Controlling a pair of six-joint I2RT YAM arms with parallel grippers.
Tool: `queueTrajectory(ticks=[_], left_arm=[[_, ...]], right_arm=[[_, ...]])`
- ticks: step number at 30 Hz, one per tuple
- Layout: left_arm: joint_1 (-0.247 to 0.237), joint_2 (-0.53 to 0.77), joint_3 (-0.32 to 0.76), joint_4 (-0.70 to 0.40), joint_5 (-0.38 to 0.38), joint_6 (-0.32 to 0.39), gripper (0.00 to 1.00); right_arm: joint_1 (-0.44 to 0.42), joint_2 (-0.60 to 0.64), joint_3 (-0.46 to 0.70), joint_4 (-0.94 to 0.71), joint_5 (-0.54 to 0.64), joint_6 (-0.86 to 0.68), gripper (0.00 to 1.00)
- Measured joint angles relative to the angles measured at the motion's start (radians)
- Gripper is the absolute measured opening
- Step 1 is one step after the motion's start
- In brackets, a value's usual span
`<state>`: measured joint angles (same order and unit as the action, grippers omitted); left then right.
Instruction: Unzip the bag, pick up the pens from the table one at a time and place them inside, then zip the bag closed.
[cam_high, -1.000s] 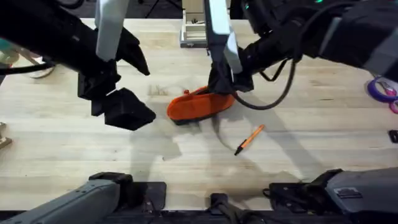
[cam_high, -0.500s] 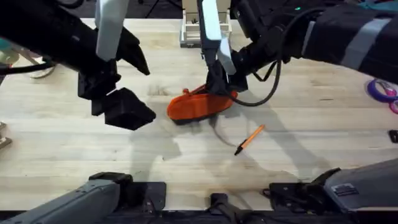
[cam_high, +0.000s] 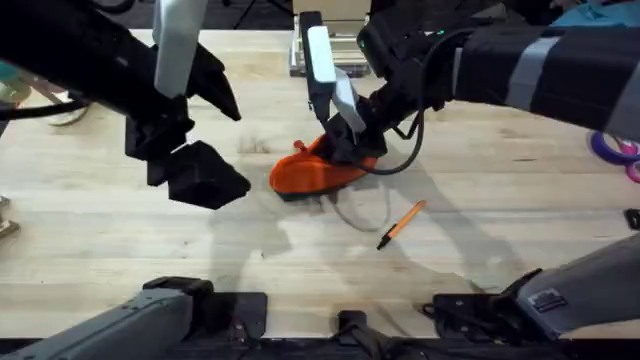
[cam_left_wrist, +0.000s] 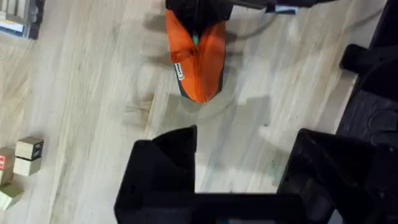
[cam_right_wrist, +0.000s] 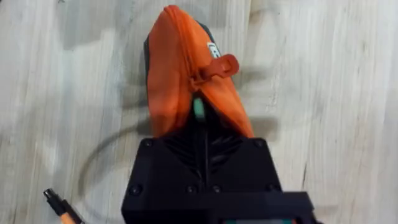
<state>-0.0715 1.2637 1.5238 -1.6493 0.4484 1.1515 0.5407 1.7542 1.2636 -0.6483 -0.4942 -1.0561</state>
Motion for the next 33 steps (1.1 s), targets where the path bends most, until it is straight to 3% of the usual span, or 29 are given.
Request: queueTrajectory(ticks=[3,5,7,10,11,33], left_arm=[[0.0,0.0,0.0,0.0,0.0,0.0,0.995],[0.0,0.0,0.0,0.0,0.0,0.0,0.996],[0.0,0.0,0.0,0.0,0.0,0.0,0.996],[0.0,0.0,0.0,0.0,0.0,0.0,0.994],[0.0,0.0,0.0,0.0,0.0,0.0,0.995],[0.0,0.0,0.0,0.0,0.0,0.0,0.995]], right_arm=[[0.0,0.0,0.0,-0.002,0.0,0.001,0.046],[0.0,0.0,0.0,-0.003,0.0,-0.002,0.202],[0.001,0.0,0.0,-0.002,0.001,-0.003,0.434],[0.0,0.0,0.0,-0.003,0.004,-0.005,0.869],[0.0,0.0,0.0,-0.003,0.005,-0.011,0.967],[0.002,-0.001,0.0,-0.007,0.018,-0.011,0.998]])
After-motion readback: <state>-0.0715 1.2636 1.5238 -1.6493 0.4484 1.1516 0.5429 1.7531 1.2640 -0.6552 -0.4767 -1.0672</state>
